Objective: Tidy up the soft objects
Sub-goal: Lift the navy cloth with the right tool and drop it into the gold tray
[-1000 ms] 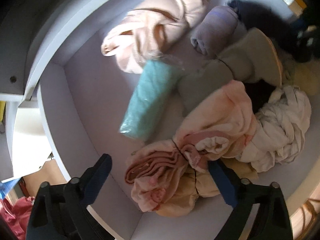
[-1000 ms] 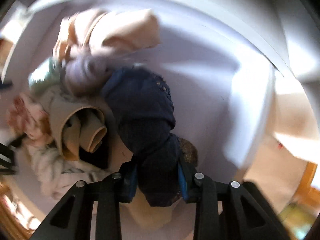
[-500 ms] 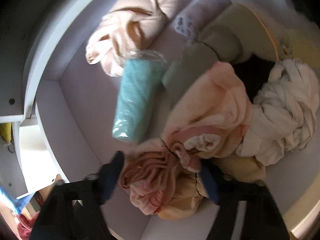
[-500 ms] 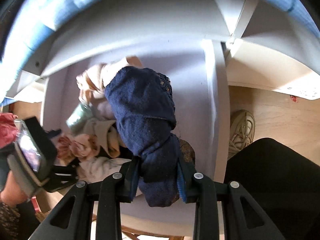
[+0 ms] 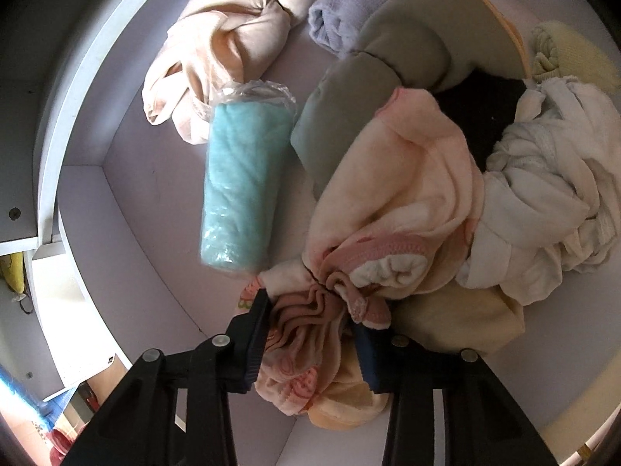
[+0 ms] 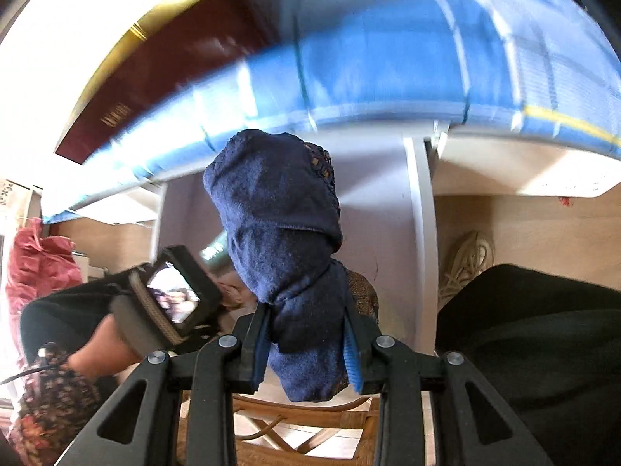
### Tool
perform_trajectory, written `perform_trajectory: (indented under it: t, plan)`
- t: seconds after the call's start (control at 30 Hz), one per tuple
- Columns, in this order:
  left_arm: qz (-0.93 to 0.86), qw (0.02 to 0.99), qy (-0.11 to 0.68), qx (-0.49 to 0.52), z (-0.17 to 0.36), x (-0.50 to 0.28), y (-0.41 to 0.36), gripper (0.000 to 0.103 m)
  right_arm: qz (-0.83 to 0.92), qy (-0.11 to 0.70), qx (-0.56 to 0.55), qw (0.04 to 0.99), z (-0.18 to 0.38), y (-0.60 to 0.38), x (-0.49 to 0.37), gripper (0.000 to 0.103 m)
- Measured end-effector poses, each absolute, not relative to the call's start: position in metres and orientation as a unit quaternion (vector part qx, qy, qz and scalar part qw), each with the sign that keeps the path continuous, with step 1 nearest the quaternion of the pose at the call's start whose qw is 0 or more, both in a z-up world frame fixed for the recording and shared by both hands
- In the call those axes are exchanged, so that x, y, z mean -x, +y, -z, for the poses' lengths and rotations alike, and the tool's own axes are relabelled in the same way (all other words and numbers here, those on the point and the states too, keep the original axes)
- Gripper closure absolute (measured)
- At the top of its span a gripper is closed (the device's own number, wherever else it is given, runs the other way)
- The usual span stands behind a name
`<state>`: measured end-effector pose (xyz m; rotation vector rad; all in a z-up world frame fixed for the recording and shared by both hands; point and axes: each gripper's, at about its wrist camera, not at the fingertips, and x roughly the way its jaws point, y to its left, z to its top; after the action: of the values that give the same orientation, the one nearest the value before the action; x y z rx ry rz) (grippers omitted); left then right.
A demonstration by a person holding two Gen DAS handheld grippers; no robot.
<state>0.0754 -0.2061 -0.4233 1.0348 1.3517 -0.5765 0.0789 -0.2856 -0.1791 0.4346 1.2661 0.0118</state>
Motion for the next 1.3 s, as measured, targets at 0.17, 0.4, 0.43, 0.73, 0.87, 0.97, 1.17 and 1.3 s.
perform_trajectory:
  t: [0.17,0.4,0.43,0.73,0.87,0.97,1.17,1.3]
  plan:
    - [0.252,0.622,0.588,-0.451,0.426,-0.083,-0.193,0.062,-0.02,0.558,-0.217,0.801,0.129,-0.292,-0.08,0.072]
    - [0.251,0.624,0.588,-0.45,0.427,-0.089,-0.193,0.06,-0.036,0.517,-0.221,0.826,0.059,-0.299,-0.106,0.072]
    - [0.25,0.624,0.588,-0.449,0.428,-0.089,-0.193,0.06,-0.036,0.514,-0.22,0.828,0.053,-0.299,-0.111,0.072]
    - [0.245,0.624,0.591,-0.448,0.434,-0.093,-0.19,0.056,-0.012,0.511,-0.198,0.836,0.026,-0.297,-0.183,0.072]
    - [0.244,0.623,0.592,-0.448,0.438,-0.096,-0.189,0.054,-0.007,0.515,-0.207,0.832,0.03,-0.295,-0.212,0.072]
    - [0.244,0.623,0.593,-0.448,0.44,-0.098,-0.189,0.054,0.006,0.518,-0.201,0.831,0.033,-0.294,-0.232,0.072]
    - [0.24,0.624,0.596,-0.445,0.444,-0.1,-0.188,0.054,0.036,0.535,-0.181,0.825,0.038,-0.296,-0.273,0.072]
    - [0.239,0.624,0.596,-0.445,0.443,-0.1,-0.188,0.054,0.046,0.536,-0.19,0.821,0.041,-0.297,-0.295,0.072]
